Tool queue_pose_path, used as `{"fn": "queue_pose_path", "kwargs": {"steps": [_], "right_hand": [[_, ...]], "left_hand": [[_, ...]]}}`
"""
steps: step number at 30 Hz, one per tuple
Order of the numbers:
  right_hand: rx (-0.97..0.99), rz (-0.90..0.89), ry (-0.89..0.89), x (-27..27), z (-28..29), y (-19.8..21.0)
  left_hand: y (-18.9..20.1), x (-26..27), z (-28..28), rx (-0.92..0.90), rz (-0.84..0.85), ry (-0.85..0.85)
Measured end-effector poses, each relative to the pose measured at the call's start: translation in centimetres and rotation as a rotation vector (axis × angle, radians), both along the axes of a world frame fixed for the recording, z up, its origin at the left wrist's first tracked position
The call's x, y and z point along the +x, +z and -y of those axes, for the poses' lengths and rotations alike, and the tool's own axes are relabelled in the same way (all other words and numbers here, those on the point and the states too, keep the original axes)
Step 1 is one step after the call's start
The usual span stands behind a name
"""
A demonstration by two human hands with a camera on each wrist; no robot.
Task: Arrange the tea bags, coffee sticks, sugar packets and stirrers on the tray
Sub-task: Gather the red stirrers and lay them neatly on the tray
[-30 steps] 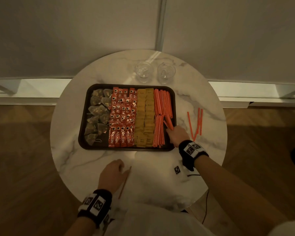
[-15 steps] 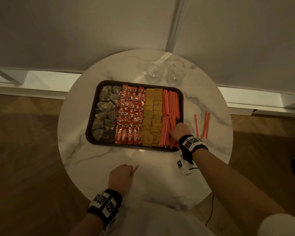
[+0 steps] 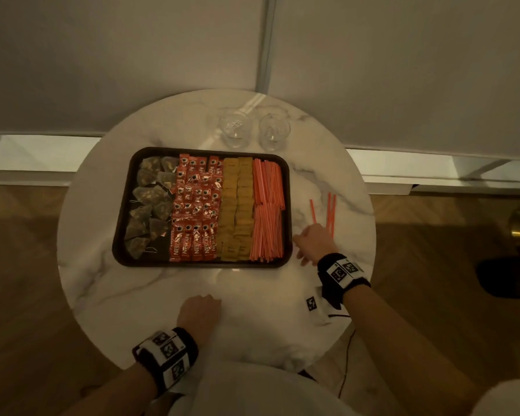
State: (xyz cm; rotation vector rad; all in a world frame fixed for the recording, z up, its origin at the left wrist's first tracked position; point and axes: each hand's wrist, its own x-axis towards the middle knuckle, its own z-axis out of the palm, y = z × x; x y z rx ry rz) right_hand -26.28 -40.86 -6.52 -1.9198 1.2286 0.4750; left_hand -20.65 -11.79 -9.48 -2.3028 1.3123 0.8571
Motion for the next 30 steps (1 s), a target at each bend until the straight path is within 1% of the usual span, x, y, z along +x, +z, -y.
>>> {"fn": "queue_pose_path", "kwargs": {"steps": [2, 4, 6, 8, 10, 14, 17, 18, 20, 23, 26, 30], "right_hand": [[-0.054, -0.042, -0.063, -2.4, 2.1, -0.9], [-0.164, -0.103, -0.087, -4.0, 4.6, -1.8], [-0.228, -0.151, -0.06, -4.6, 6.6, -1.9], [-0.247, -0.157, -0.056, -4.1, 8.1, -1.9], [-0.257, -0.143, -0.021, -2.8, 8.6, -2.0], [-0.301, -0.12, 0.153, 0.0, 8.2, -2.6], [-0.336, -0.145, 0.314, 1.3, 8.1, -2.2], [-0.344, -0.157, 0.353, 1.6, 8.1, -2.1], [-0.371, -0.178, 0.403, 1.9, 8.1, -2.0], [-0.41, -0.172, 0.44, 1.9, 7.8, -2.6], [-0.426, -0.166, 0.512, 1.3, 7.6, -3.1], [-0.426, -0.196, 0.593, 0.2, 7.2, -3.2]], "left_hand": [[-0.1, -0.1, 0.8, 0.06, 0.009, -0.017], [0.0, -0.2, 1.6, 0.108, -0.011, -0.006], [0.2, 0.0, 2.4, 0.136, -0.03, -0.004], [0.7, 0.5, 3.3, 0.141, -0.048, 0.009], [2.0, 1.4, 4.9, 0.087, -0.091, 0.104], [4.6, 3.6, 10.4, -0.164, -0.208, 0.414], [4.5, 4.9, 15.0, -0.334, -0.189, 0.49], [4.7, 5.2, 16.4, -0.35, -0.188, 0.522], [4.7, 5.8, 18.8, -0.315, -0.226, 0.567], [3.8, 7.0, 21.5, -0.323, -0.286, 0.644], [2.8, 7.5, 22.3, -0.342, -0.295, 0.693], [2.6, 6.9, 21.8, -0.397, -0.243, 0.699]]}}
